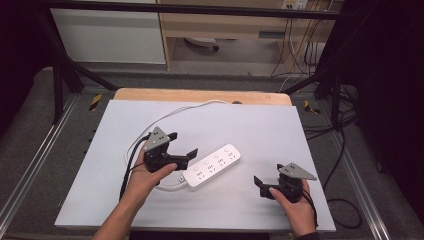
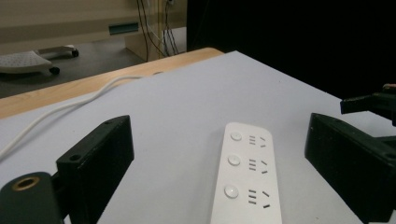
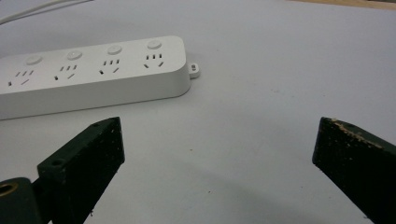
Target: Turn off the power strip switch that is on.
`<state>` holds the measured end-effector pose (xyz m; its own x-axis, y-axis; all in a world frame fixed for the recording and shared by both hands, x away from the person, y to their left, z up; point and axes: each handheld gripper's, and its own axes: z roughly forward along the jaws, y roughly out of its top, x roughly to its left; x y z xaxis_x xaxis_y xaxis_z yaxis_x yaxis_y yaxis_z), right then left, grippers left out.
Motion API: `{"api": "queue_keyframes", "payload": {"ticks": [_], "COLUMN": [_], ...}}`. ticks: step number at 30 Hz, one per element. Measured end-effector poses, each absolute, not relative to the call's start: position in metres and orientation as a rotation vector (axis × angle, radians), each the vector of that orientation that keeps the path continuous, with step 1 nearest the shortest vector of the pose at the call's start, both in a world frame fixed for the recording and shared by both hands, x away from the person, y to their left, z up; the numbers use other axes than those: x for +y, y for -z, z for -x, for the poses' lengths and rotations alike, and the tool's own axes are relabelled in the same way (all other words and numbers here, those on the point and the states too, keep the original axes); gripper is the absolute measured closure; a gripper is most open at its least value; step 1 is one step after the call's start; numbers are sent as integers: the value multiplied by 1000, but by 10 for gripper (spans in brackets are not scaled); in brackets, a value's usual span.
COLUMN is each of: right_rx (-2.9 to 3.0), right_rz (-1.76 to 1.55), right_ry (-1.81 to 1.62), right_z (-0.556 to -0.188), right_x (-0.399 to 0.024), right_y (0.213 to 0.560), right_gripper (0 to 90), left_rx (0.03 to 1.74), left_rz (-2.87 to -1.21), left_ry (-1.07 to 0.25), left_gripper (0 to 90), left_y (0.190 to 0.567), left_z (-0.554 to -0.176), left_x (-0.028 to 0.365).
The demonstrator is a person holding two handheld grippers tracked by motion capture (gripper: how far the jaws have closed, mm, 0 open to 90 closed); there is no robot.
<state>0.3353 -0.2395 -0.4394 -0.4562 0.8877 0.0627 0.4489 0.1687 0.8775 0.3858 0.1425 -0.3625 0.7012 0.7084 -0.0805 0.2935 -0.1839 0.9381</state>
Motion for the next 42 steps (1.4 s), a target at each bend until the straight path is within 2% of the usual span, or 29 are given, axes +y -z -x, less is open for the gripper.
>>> {"api": "queue_keyframes", "payload": {"ticks": [18,24,36,42], "right_rx": [1981,1982,1985,1983], "right_rz": [-1287,-1289,-1288,-1294], "right_ry": [-1241,-1238,-1231,-1232], "right_z": [-336,-336,-335,-336], "right_x": [-241,-241,-242,-242], "right_y": [440,440,440,440], "right_gripper": [32,34,34,35], "left_rx": [797,795,800,805], "left_rz": [-1830,-1836,-1838,-1857], "left_ry": [-420,-419,-409,-397], "left_gripper": [101,135,318,443], "left_y": [383,386,393,399], "left_z": [-388,-388,-389,-389], "left_x": [122,120,117,114]}}
